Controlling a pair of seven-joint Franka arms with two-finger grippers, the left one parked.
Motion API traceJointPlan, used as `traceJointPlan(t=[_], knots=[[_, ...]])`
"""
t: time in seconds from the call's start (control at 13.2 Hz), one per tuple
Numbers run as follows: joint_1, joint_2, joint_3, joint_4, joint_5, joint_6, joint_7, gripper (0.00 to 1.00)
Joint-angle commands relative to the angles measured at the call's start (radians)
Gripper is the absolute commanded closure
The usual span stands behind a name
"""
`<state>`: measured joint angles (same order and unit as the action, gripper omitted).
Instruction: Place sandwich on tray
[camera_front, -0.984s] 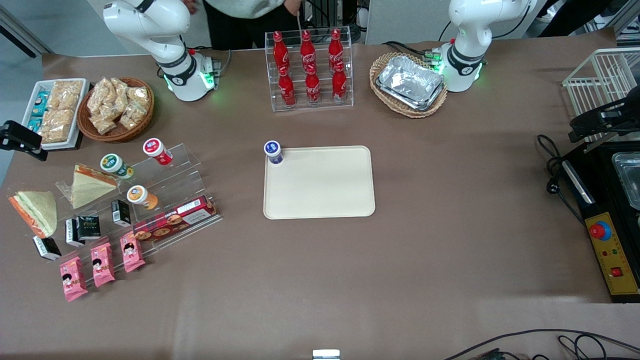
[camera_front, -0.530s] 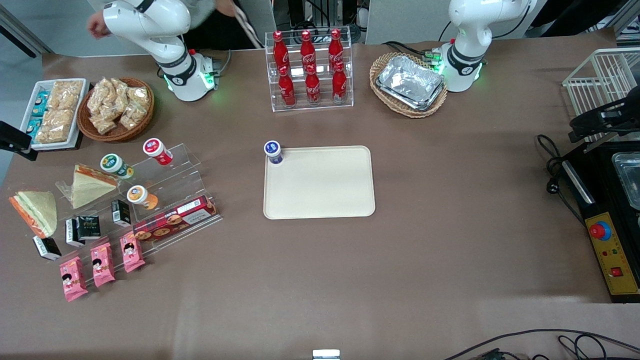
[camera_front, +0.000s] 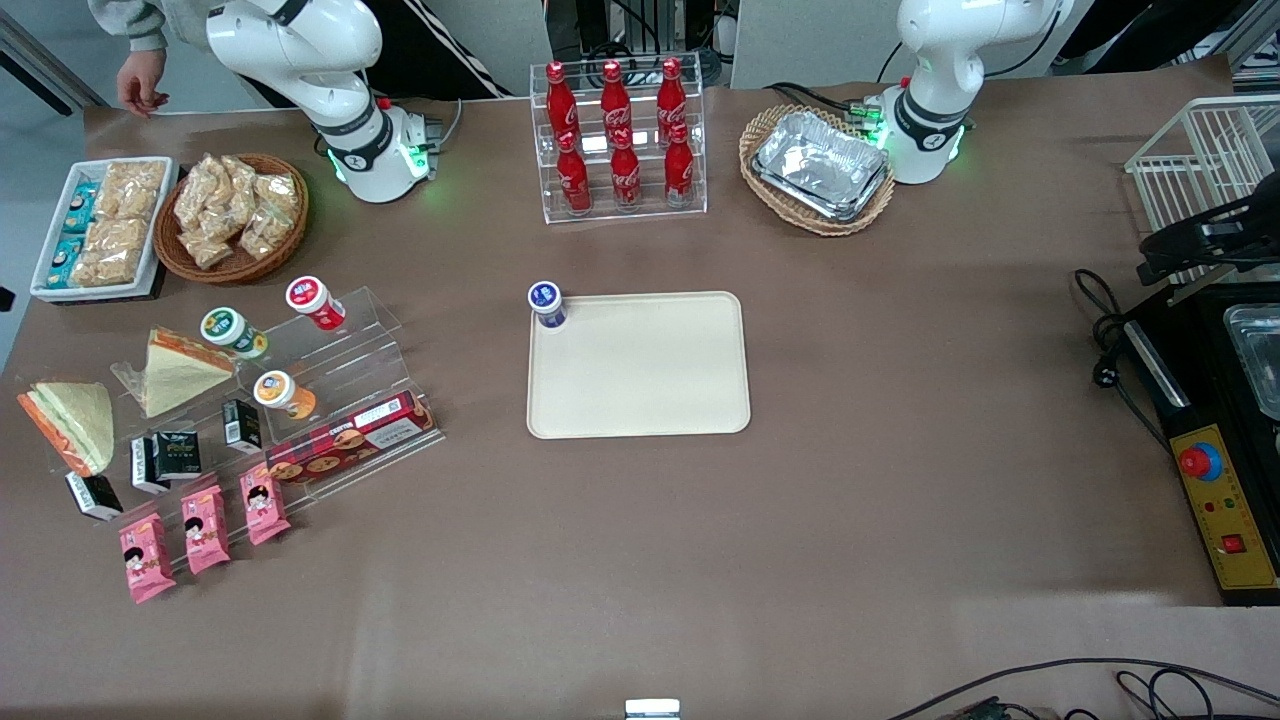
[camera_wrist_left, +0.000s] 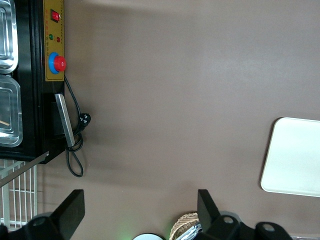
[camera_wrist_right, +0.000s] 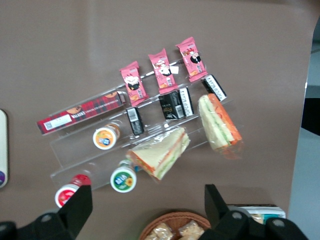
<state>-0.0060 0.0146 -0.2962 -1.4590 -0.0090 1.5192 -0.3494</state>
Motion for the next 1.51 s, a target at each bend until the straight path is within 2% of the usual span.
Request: traceJointPlan(t=[0.0,0.23,0.53,0.83,1.06,1.44], knots=[[0.0,0.027,-0.067,0.002,0.015,0.044,-0.22,0.0],[0.0,0.057,-0.11,-0.003,0.033,0.085,-0.371,0.0],[-0.029,0.11,-0.118,-0.014,0.038,0.104,-0.398,0.0],[-0.054,0.152,-0.124,-0.075,0.041,0.191,-0.473,0.0],[-0.095,0.231,-0.126,-0.077,0.102,0.217,-0.479,0.0],[-0.118,0.314,-0.126,-0.083,0.124,0.275,-0.543,0.0]])
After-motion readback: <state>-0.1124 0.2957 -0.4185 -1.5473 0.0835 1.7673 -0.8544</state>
